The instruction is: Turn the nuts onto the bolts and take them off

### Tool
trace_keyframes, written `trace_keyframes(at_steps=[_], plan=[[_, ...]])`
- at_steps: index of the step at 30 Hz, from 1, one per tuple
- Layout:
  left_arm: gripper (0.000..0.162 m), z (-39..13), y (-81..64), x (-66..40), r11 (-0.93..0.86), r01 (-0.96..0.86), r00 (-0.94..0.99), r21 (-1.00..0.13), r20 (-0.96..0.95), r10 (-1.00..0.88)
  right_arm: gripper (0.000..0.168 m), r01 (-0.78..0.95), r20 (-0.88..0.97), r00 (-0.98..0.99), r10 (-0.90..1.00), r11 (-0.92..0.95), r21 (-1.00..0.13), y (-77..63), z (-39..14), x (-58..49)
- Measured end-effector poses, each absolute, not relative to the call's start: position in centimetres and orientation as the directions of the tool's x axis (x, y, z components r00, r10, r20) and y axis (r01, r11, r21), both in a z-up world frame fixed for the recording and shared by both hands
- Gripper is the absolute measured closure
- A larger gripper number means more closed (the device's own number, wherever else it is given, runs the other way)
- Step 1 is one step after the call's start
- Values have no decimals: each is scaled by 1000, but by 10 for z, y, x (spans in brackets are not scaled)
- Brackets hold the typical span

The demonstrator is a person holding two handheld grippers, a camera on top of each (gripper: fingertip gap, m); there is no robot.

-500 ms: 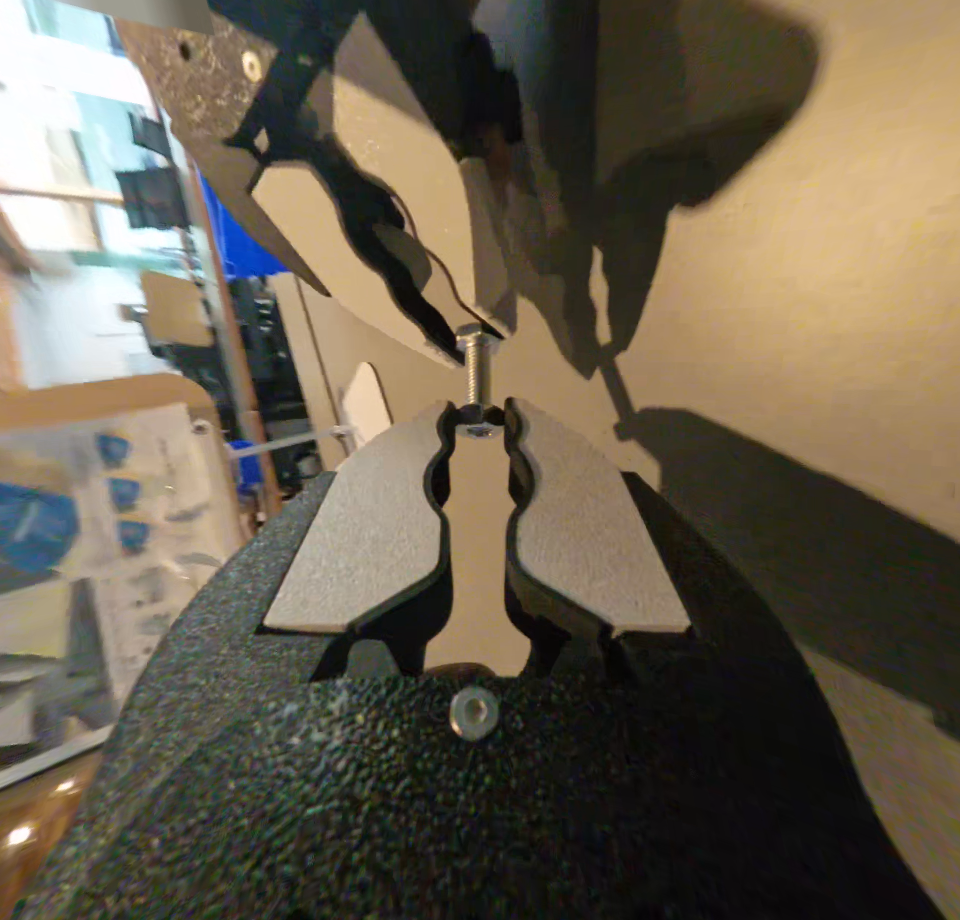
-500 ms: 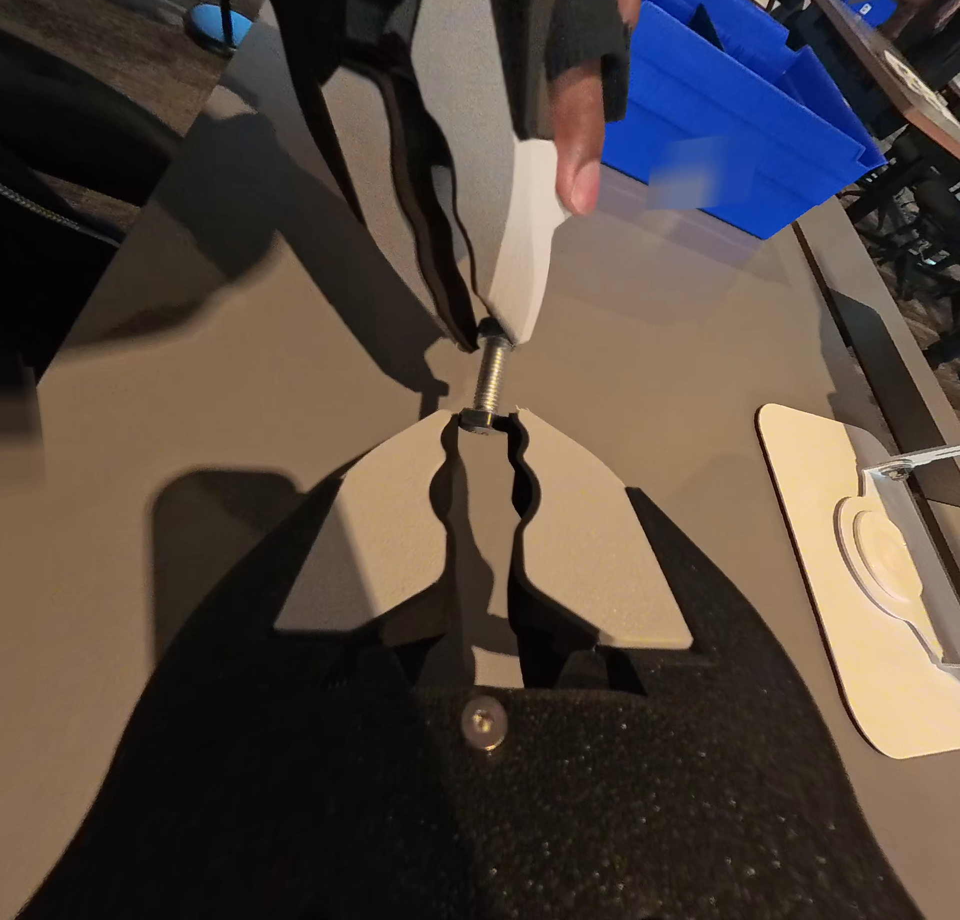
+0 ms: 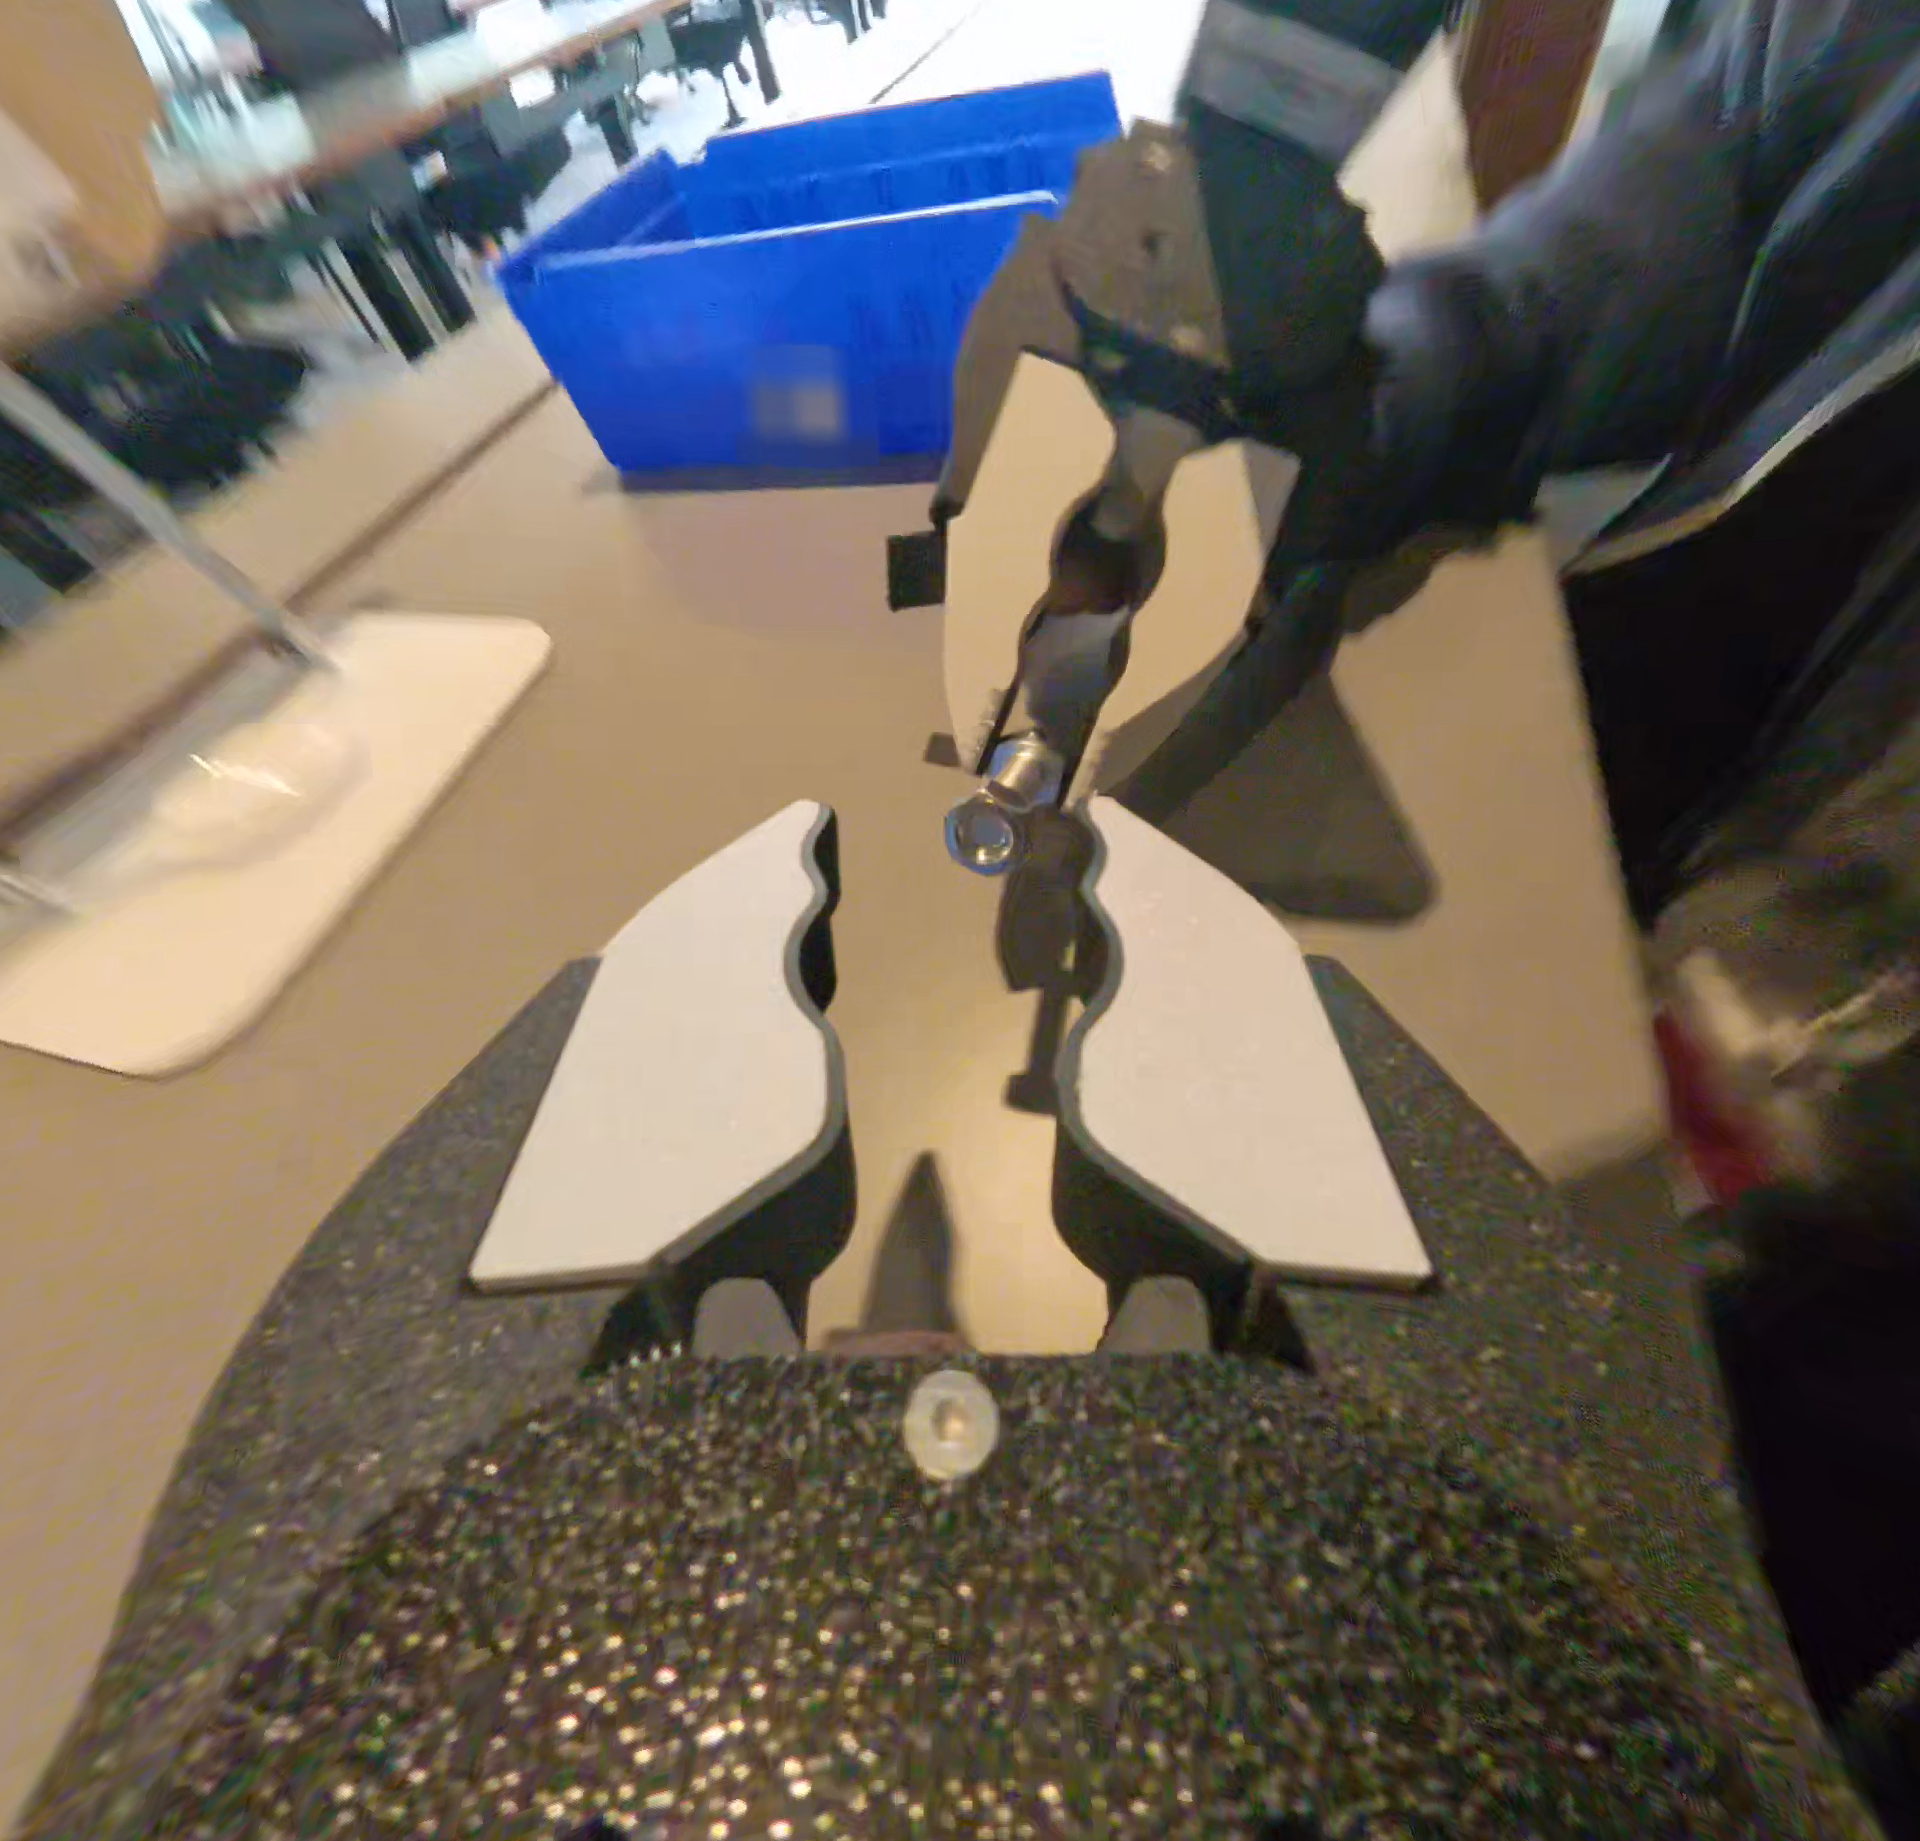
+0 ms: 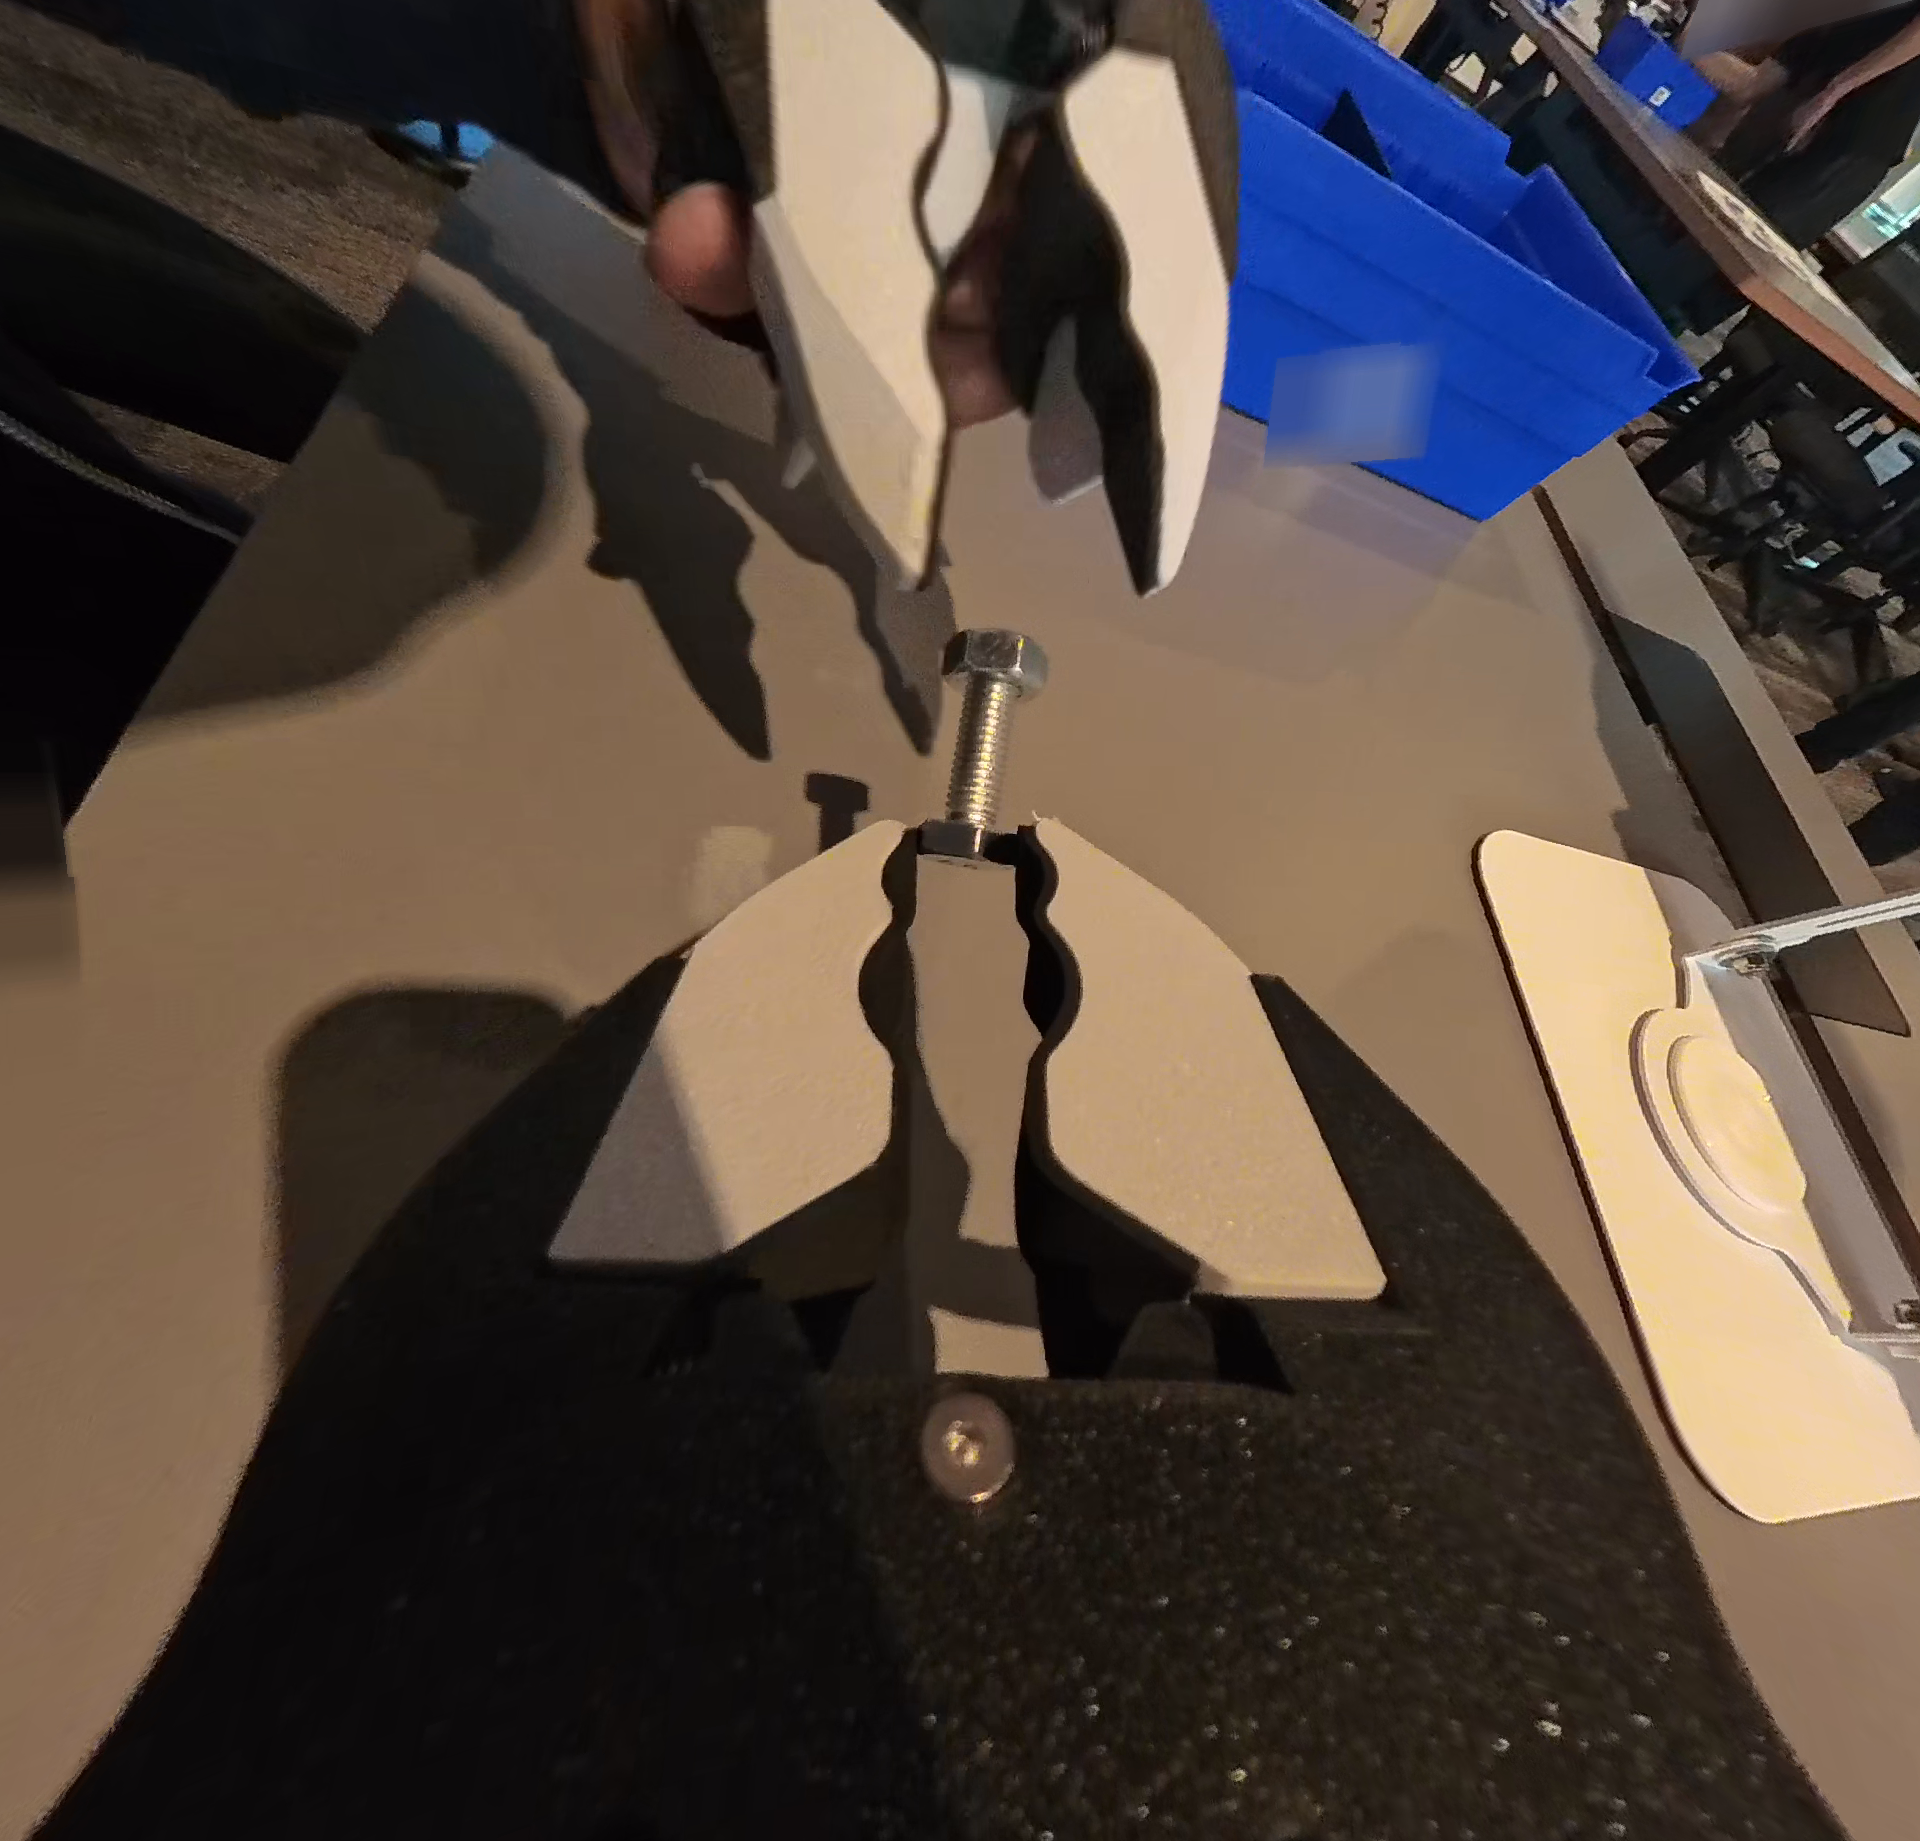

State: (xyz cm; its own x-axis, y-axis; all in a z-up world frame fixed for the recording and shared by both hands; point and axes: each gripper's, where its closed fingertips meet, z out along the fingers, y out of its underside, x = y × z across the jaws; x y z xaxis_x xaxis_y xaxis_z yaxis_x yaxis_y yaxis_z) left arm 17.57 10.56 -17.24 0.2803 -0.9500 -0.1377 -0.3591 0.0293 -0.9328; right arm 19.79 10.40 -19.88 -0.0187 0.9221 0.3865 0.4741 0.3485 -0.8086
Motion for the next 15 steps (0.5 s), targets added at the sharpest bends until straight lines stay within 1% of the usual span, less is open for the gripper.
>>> trace_keyframes(at_steps=[2, 4, 6, 10, 15], plan=[[123, -173, 106, 178, -195, -232, 314, -953, 116, -942, 151, 473, 392, -17, 920, 353, -808, 104, -198, 198], [129, -170, 103, 182, -392, -108, 268, -914, 353, -896, 151, 474, 396, -17, 918, 356, -805, 104, -198, 198], [132, -168, 101, 184, -509, -51, 217, -860, 487, -846, 151, 476, 403, -18, 915, 362, -801, 104, -198, 198], [132, -176, 102, 187, -591, -83, 253, -802, 556, -791, 151, 483, 421, -20, 907, 377, -790, 104, -199, 198], [121, -191, 106, 187, -600, -157, 363, -784, 519, -774, 151, 487, 440, -19, 898, 392, -781, 103, -198, 198]])
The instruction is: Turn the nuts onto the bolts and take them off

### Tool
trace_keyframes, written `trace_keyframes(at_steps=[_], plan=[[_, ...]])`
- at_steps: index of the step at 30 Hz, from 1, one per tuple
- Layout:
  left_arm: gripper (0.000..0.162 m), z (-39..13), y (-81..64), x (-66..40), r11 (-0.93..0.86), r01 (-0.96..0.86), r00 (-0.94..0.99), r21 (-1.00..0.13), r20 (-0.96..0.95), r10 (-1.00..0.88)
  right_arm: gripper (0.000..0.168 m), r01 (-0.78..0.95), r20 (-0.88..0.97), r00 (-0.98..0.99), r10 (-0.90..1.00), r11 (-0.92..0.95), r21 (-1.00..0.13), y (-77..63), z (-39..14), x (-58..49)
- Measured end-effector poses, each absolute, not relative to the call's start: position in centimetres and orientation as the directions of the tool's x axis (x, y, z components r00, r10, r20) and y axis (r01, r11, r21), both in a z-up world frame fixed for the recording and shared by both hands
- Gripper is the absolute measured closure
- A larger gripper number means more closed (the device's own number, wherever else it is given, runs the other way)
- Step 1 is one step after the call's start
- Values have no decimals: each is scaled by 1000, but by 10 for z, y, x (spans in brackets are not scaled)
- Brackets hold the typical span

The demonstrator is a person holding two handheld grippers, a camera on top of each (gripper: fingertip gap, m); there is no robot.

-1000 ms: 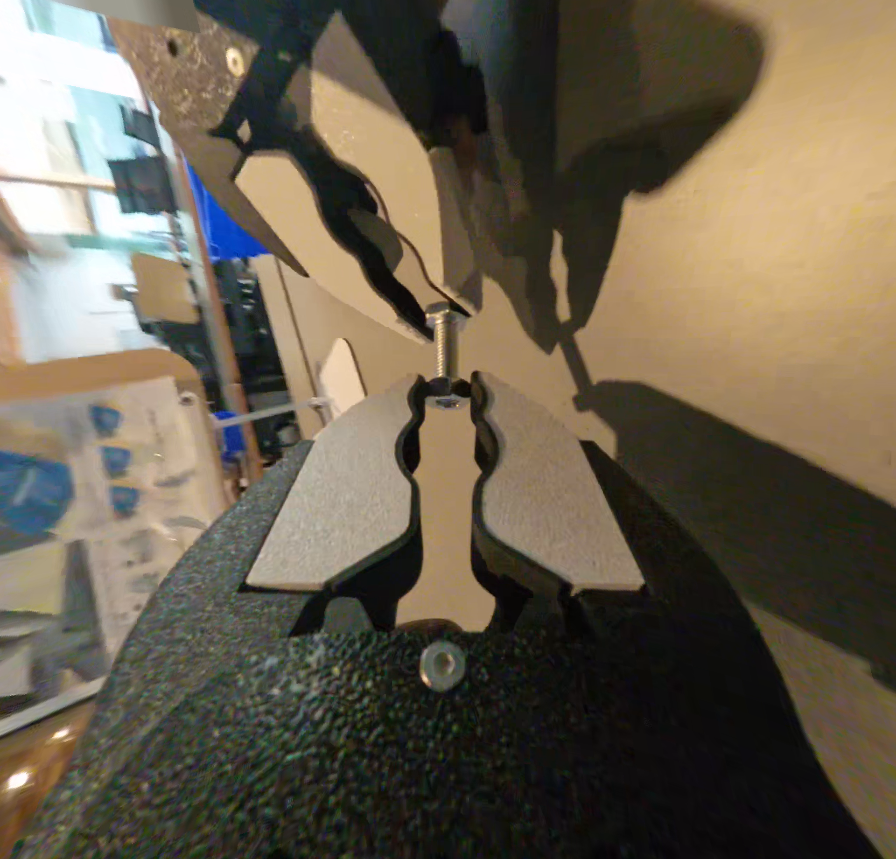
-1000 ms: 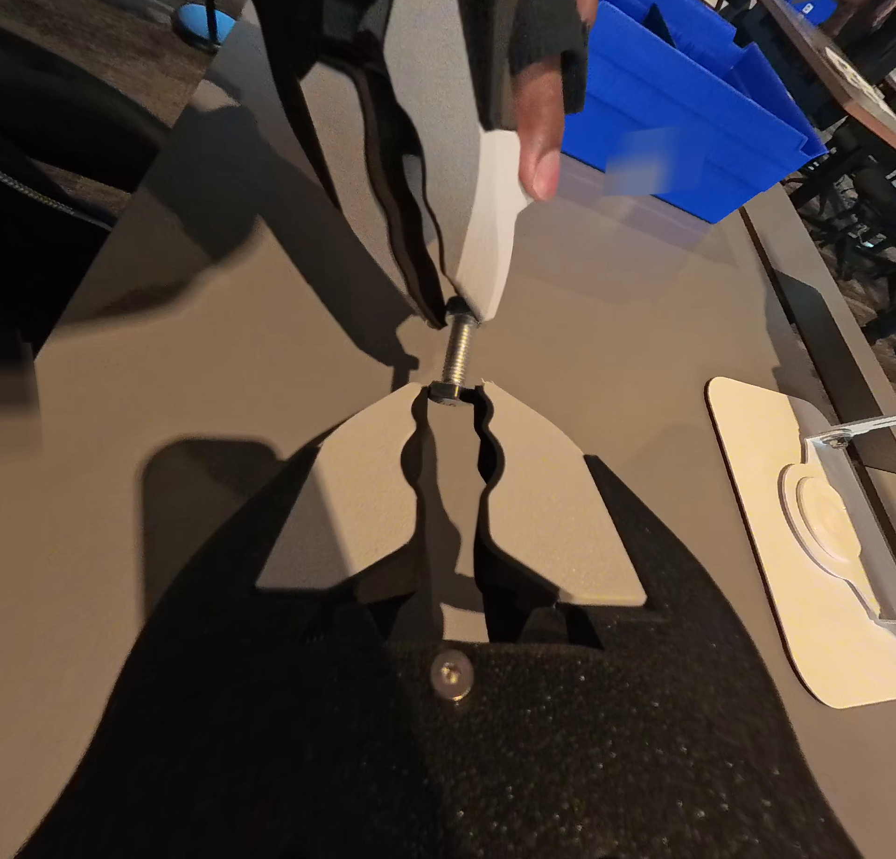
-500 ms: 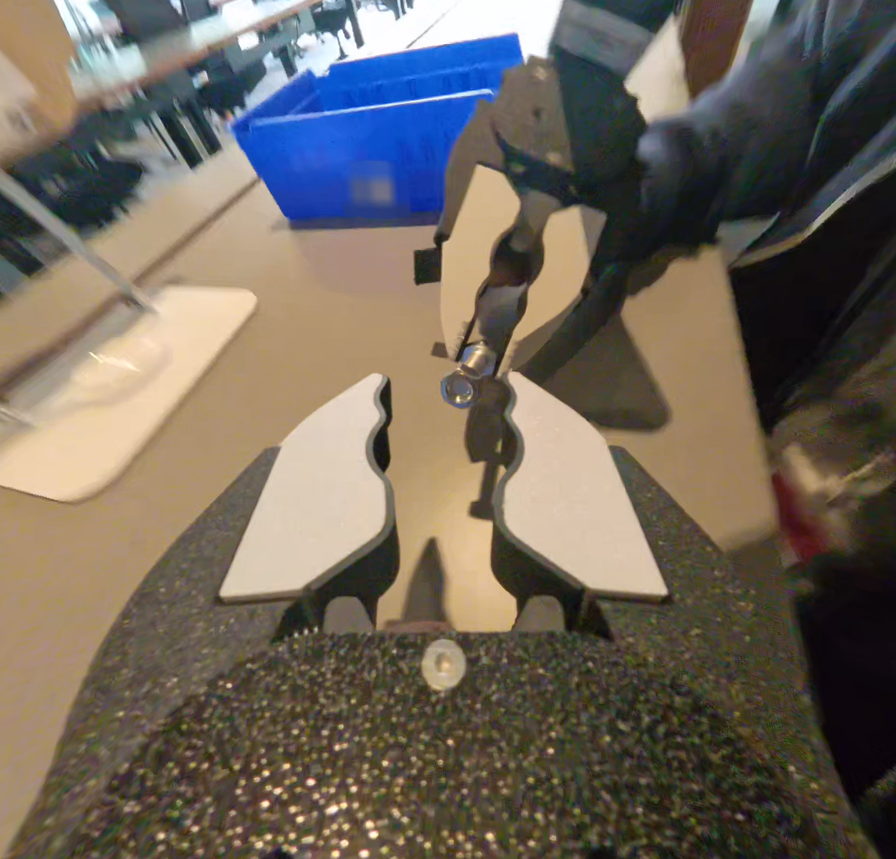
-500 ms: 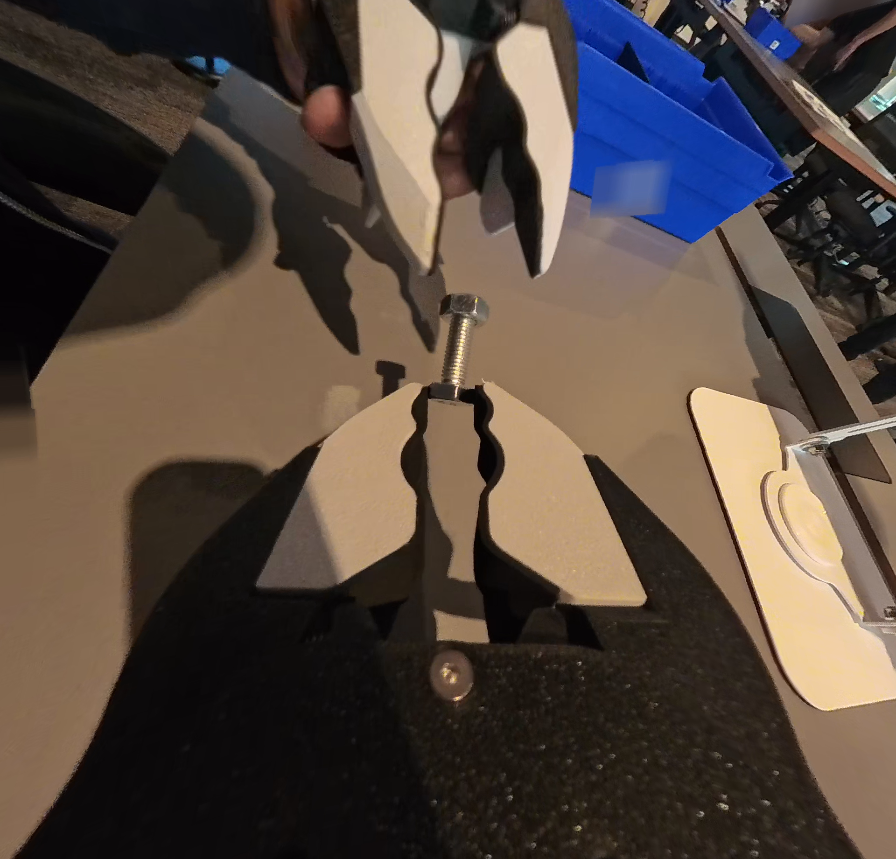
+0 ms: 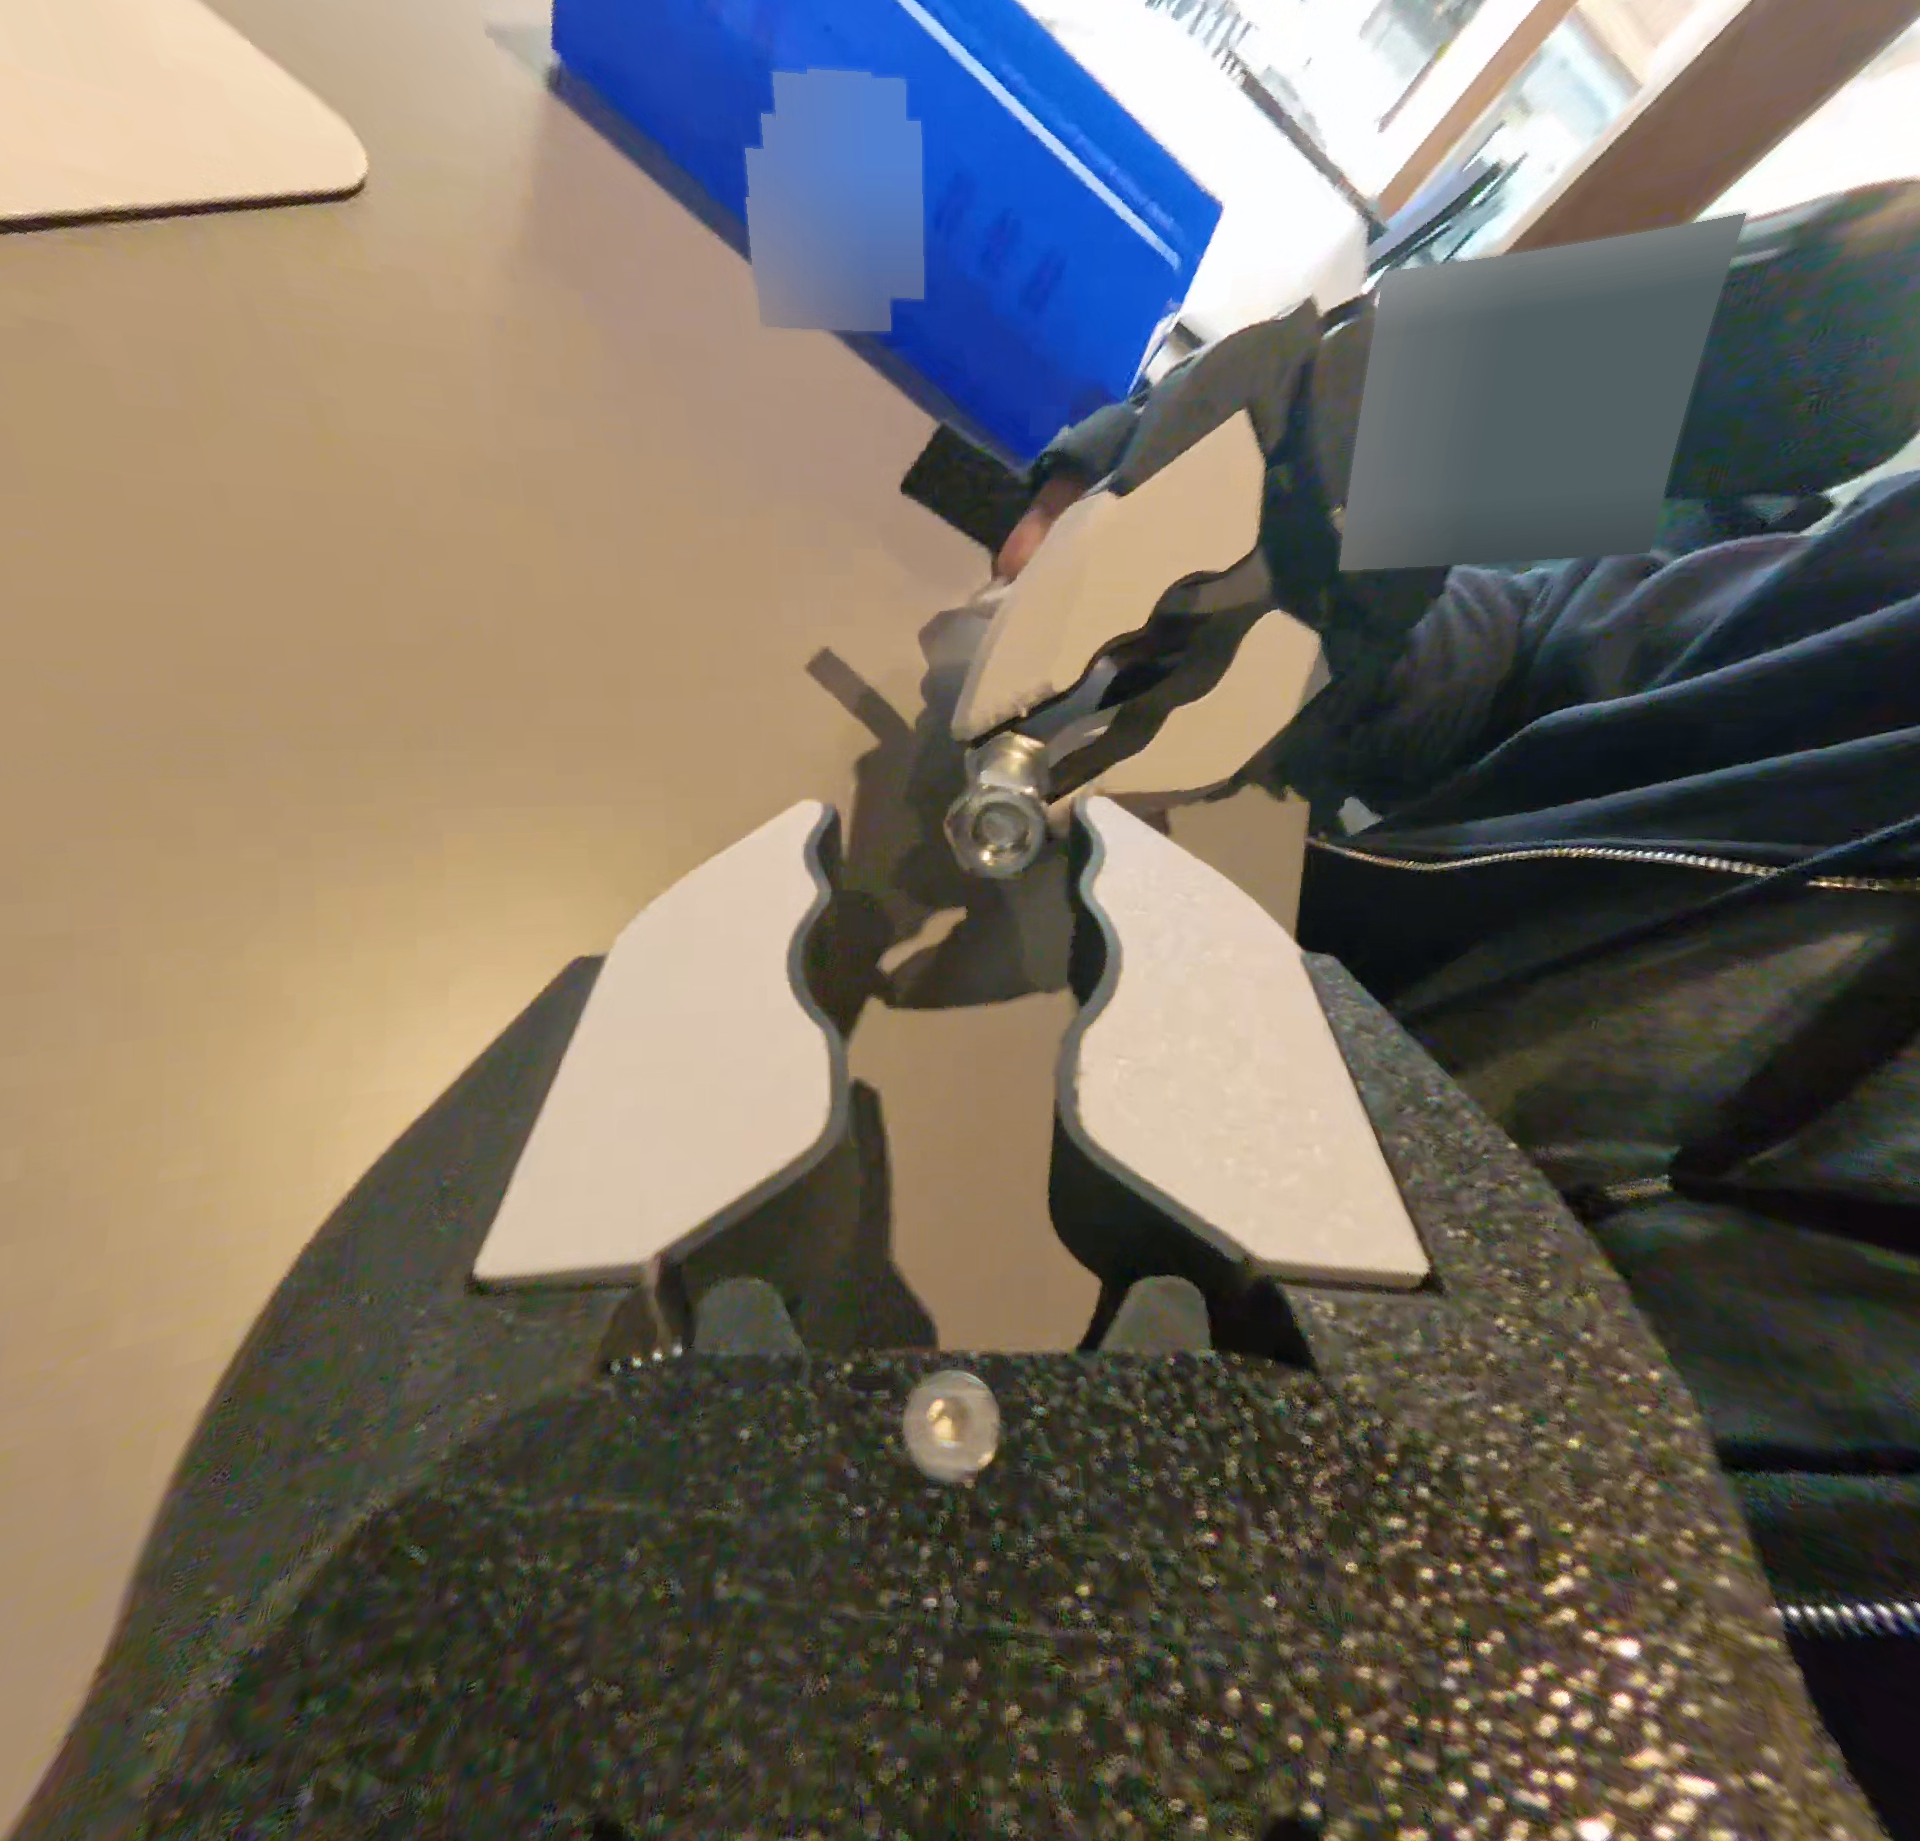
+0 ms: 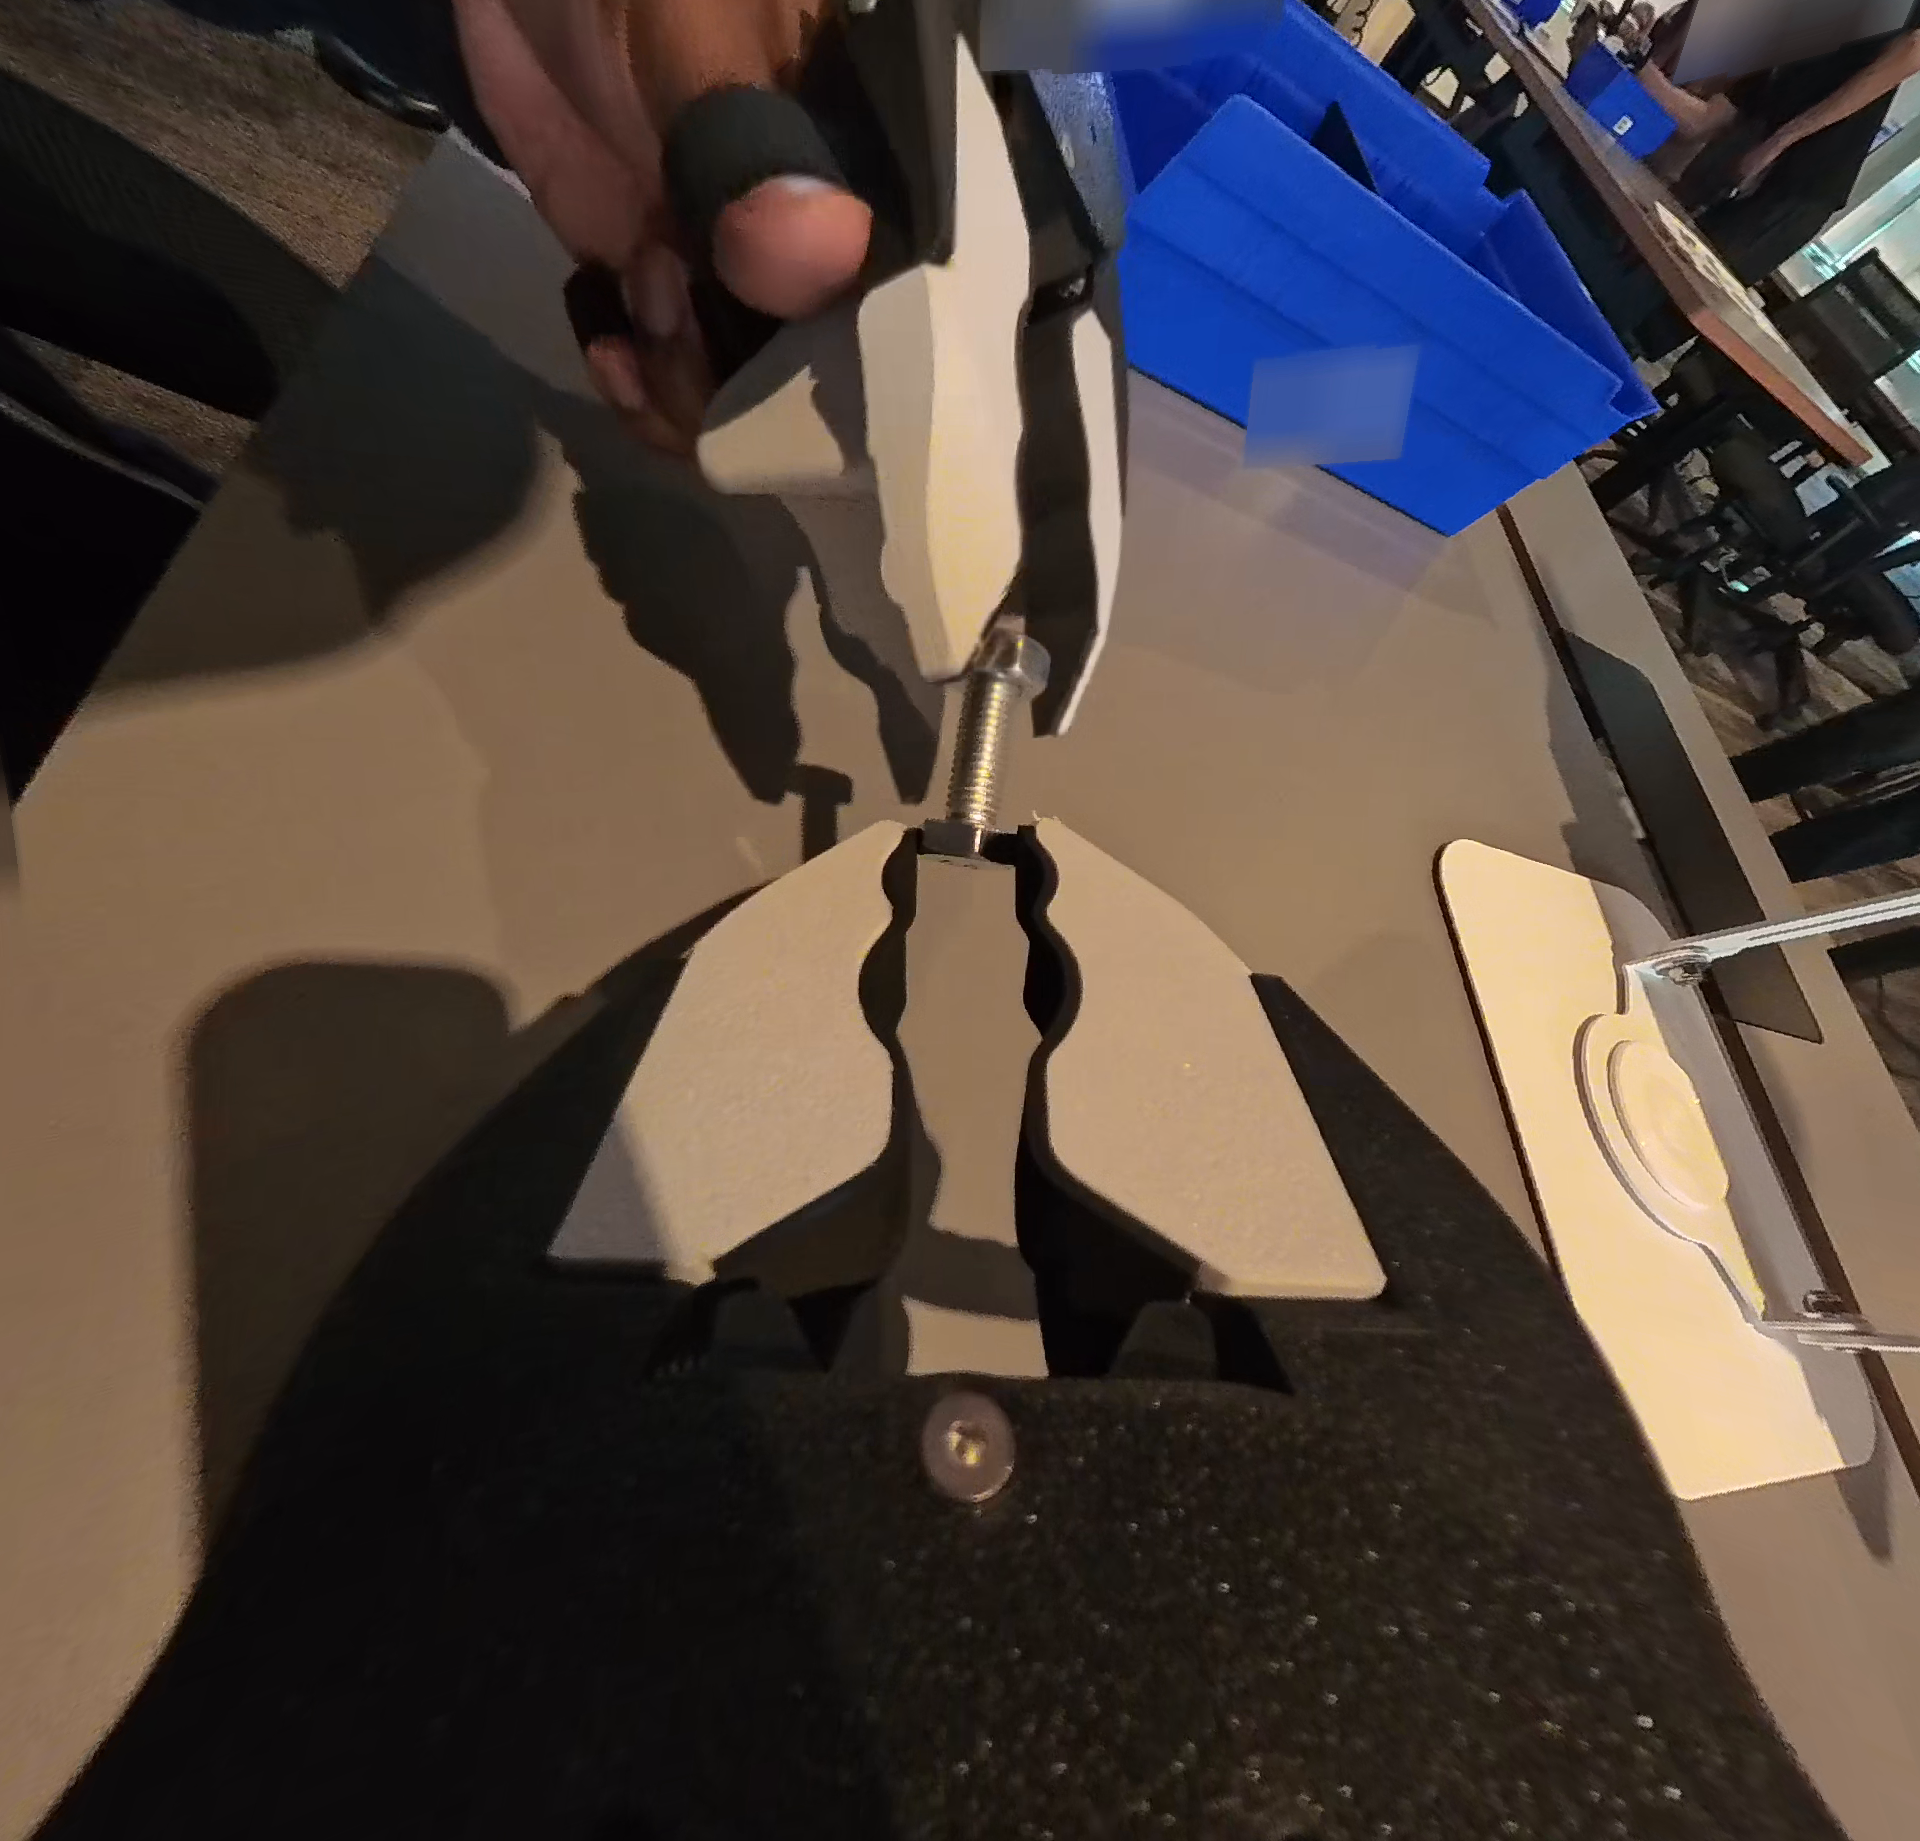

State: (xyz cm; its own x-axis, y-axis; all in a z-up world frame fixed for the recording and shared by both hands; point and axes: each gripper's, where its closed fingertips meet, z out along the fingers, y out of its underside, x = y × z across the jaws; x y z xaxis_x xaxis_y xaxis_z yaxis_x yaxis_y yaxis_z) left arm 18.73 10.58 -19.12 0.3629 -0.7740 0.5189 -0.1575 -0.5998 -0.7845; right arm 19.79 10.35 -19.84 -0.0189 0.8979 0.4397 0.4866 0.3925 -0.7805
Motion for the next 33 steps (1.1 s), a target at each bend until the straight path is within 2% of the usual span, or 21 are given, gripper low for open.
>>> trace_keyframes(at_steps=[2, 6, 9, 12, 16, 19, 21, 25, 27, 33], plan=[[124, -194, 103, 190, -618, -168, 362, -768, 536, -763, 151, 486, 443, -18, 897, 395, -780, 103, -198, 198], [142, -190, 99, 194, -660, -134, 334, -739, 594, -732, 151, 497, 464, -25, 885, 414, -763, 102, -200, 198], [143, -189, 100, 195, -669, -118, 336, -734, 604, -723, 151, 502, 477, -21, 878, 422, -755, 103, -199, 198], [143, -186, 99, 195, -591, -139, 334, -795, 524, -784, 151, 484, 454, -16, 891, 404, -776, 102, -197, 198], [143, -180, 97, 196, -303, -238, 322, -923, 220, -921, 151, 448, 397, -16, 918, 361, -817, 100, -192, 197], [143, -176, 94, 198, -16, -327, 271, -945, -78, -959, 151, 419, 342, -35, 939, 324, -848, 96, -190, 197], [143, -175, 91, 198, 166, -379, 222, -910, -263, -939, 152, 398, 304, -58, 951, 301, -867, 93, -189, 197], [143, -179, 92, 194, 433, -477, 138, -765, -552, -823, 152, 366, 237, -93, 967, 254, -895, 88, -187, 197], [143, -181, 95, 191, 507, -498, 123, -704, -636, -762, 152, 338, 190, -108, 976, 216, -916, 86, -183, 197], [143, -178, 95, 192, 592, -498, 121, -634, -726, -677, 152, 310, 117, -127, 985, 152, -938, 85, -180, 198]])
